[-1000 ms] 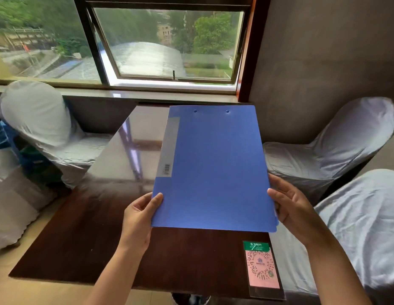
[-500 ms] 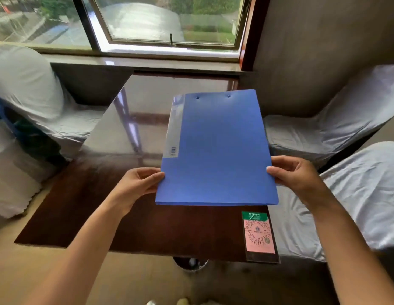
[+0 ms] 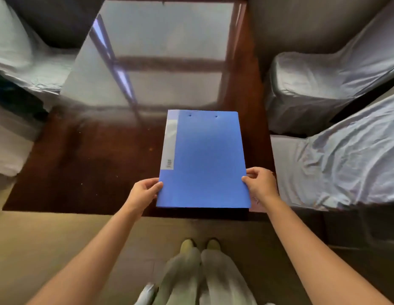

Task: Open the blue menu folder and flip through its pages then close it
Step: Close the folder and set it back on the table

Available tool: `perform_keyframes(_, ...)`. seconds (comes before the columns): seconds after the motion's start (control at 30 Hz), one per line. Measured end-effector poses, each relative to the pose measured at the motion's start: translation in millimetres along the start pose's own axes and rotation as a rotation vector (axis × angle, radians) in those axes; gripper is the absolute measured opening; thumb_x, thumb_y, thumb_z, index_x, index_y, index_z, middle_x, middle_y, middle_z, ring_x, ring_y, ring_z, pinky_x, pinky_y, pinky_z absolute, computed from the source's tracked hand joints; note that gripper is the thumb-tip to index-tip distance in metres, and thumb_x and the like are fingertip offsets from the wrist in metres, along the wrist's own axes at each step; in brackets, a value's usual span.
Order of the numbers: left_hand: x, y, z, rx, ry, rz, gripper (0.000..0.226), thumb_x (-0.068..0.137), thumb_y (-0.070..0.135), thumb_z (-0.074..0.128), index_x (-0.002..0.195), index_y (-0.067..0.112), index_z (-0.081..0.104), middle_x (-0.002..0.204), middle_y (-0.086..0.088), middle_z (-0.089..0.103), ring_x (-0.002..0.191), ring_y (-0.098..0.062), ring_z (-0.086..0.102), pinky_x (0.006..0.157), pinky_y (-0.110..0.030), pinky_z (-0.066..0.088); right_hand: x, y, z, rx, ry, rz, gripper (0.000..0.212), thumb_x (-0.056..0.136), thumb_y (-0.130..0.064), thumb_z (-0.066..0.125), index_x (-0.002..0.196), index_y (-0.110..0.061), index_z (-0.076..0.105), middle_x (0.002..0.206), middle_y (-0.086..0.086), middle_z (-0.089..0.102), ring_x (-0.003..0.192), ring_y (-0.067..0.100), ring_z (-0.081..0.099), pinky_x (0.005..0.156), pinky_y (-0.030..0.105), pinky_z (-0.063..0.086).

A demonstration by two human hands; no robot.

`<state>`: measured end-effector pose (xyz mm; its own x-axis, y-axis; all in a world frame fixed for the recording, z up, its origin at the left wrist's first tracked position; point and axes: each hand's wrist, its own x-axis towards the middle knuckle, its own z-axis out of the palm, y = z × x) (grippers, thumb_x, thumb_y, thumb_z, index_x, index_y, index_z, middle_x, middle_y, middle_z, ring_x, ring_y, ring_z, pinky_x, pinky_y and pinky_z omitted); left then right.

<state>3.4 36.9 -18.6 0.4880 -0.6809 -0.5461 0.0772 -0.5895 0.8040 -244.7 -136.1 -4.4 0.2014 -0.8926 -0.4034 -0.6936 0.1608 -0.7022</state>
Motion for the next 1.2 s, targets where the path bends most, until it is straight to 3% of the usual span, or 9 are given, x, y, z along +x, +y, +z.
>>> perform_keyframes(0.17, 18.8, -5.3, 1.7, 0.195, 0.063, -0.002, 0.017, 0.091, 0.014, 0.054, 0.097, 0.023, 0.068, 0.096, 0.000, 0.069, 0.078, -0.006, 0.062, 0.060, -0.019, 0.047, 12.7, 6.1, 18.4, -0.169, -0.046, -0.013, 0.012, 0.087, -0.012, 0.061, 0.098, -0.008, 0.062, 0.101, 0.011, 0.066, 0.087, 0.022, 0.058, 0.076, 0.037, 0.052)
perform_keyframes(0.27, 25.8, -2.2, 0.5, 0.441, 0.125, 0.006, 0.018, 0.087, 0.024, 0.059, 0.099, 0.021, 0.072, 0.091, 0.005, 0.068, 0.080, -0.014, 0.060, 0.067, -0.028, 0.044, 19.3, 6.6, 24.8, -0.287, 0.006, 0.009, 0.013, 0.089, -0.015, 0.058, 0.101, -0.011, 0.060, 0.100, 0.009, 0.065, 0.097, 0.028, 0.059, 0.095, 0.051, 0.043)
perform_keyframes(0.33, 26.1, 0.5, 2.8, 0.581, 0.184, 0.050, 0.017, 0.083, 0.027, 0.064, 0.093, 0.017, 0.074, 0.085, 0.004, 0.068, 0.079, -0.017, 0.060, 0.067, -0.030, 0.046, 21.3, 7.8, 27.4, -0.379, 0.072, -0.003, 0.011, 0.089, -0.015, 0.056, 0.099, -0.012, 0.060, 0.096, 0.008, 0.065, 0.095, 0.029, 0.058, 0.102, 0.049, 0.033)
perform_keyframes(0.47, 24.2, 2.5, 8.9, 0.608, 0.221, 0.089, 0.016, 0.081, 0.026, 0.068, 0.087, 0.012, 0.072, 0.090, -0.005, 0.072, 0.081, -0.020, 0.061, 0.067, -0.031, 0.046, 22.0, 9.6, 30.2, -0.488, 0.160, -0.060, 0.008, 0.089, -0.018, 0.057, 0.092, -0.012, 0.062, 0.088, 0.009, 0.068, 0.089, 0.029, 0.058, 0.092, 0.042, 0.032)
perform_keyframes(0.63, 19.6, 1.5, 11.3, 0.632, 0.259, 0.146, 0.027, 0.081, 0.027, 0.069, 0.103, 0.012, 0.064, 0.099, -0.009, 0.067, 0.082, -0.020, 0.060, 0.068, -0.033, 0.051, 18.4, 14.0, 30.4, -0.560, 0.203, -0.114, 0.016, 0.086, -0.025, 0.062, 0.097, -0.014, 0.065, 0.090, 0.007, 0.071, 0.089, 0.026, 0.059, 0.085, 0.039, 0.032)
perform_keyframes(0.77, 9.1, 0.6, 16.7, 0.700, 0.309, 0.374, 0.060, 0.079, 0.022, 0.072, 0.131, 0.010, 0.045, 0.129, -0.013, 0.054, 0.113, -0.025, 0.053, 0.086, -0.037, 0.050, 7.5, 14.7, 27.5, -0.596, 0.262, -0.292, 0.031, 0.081, -0.026, 0.069, 0.109, -0.015, 0.063, 0.103, 0.009, 0.068, 0.096, 0.027, 0.058, 0.086, 0.044, 0.037)
perform_keyframes(0.9, -9.8, -6.9, 29.3, 0.946, 0.093, 0.645, 0.072, 0.074, 0.027, 0.076, 0.135, 0.006, 0.043, 0.141, -0.019, 0.046, 0.131, -0.034, 0.042, 0.102, -0.044, 0.041, -14.1, 26.1, 27.5, -0.722, 0.054, -0.619, 0.056, 0.076, -0.028, 0.074, 0.126, -0.013, 0.054, 0.133, 0.011, 0.056, 0.124, 0.031, 0.049, 0.096, 0.051, 0.037)
perform_keyframes(1.03, -18.0, -20.8, 42.7, 1.197, -0.108, 0.613, 0.081, 0.073, 0.045, 0.072, 0.139, 0.013, 0.039, 0.150, -0.013, 0.034, 0.140, -0.030, 0.027, 0.110, -0.046, 0.028, -22.0, 43.0, 25.8, -0.896, -0.211, -0.666, 0.066, 0.083, -0.050, 0.059, 0.138, -0.021, 0.040, 0.151, 0.004, 0.035, 0.142, 0.022, 0.022, 0.113, 0.053, 0.011)
perform_keyframes(1.2, -14.4, -21.0, 41.8, 1.301, -0.115, 0.646, 0.072, 0.065, 0.038, 0.082, 0.128, 0.016, 0.055, 0.139, -0.016, 0.050, 0.129, -0.034, 0.045, 0.101, -0.048, 0.040, -28.5, 52.9, 17.5, -0.994, -0.186, -0.715, 0.068, 0.068, -0.054, 0.073, 0.122, -0.015, 0.059, 0.134, 0.012, 0.056, 0.128, 0.030, 0.046, 0.106, 0.060, 0.024)
